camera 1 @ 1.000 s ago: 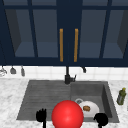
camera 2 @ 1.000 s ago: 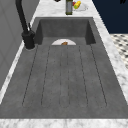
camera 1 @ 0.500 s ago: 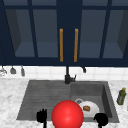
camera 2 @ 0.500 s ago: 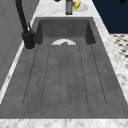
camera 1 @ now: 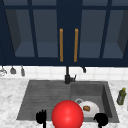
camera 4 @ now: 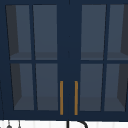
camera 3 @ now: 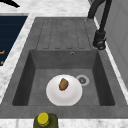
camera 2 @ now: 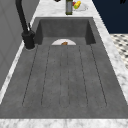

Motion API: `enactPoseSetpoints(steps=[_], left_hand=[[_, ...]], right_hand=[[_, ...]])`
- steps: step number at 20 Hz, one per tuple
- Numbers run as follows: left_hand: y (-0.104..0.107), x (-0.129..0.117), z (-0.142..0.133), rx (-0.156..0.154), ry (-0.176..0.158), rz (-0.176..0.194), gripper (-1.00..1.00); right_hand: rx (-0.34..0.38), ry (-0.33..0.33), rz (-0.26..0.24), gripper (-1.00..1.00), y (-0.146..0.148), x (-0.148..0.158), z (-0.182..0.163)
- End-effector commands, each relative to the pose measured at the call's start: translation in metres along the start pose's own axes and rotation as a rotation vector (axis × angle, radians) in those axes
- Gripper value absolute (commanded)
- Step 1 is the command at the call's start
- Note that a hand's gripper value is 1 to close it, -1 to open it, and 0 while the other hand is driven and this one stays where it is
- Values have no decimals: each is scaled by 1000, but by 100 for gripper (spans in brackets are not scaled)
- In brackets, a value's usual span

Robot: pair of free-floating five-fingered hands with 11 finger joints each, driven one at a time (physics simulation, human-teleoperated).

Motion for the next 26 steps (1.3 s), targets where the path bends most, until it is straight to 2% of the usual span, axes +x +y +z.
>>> enactPoseSetpoints(steps=[1,5,6,7,8,12,14,15,18,23,26], left_hand=[[-2,4,-7,-17,-37,2,-100],[0,10,-14,-13,-40,-9,-100],[2,10,-15,-13,-39,1,-100],[-1,7,-9,2,-2,1,0],[0,8,-10,-8,-9,-4,0],[0,8,-12,0,-6,-21,0],[0,8,-12,2,-4,-27,0],[0,8,-12,4,-3,-30,0],[-1,7,-12,7,-1,-36,0],[-1,7,-12,11,1,-42,0],[-1,7,-12,12,2,-44,0]], right_hand=[[0,0,0,0,0,0,0],[0,0,0,0,0,0,0],[0,0,0,0,0,0,0],[-1,35,-12,-100,-7,-6,2],[6,44,-22,-100,-9,-9,4],[20,50,-23,-100,-19,-17,8],[15,1,-5,-100,-13,-15,7],[16,7,-1,-100,-15,-13,7],[14,51,-20,-100,-25,-38,10],[20,31,-23,-100,-42,-62,15],[26,43,-34,-100,-47,-75,17]])
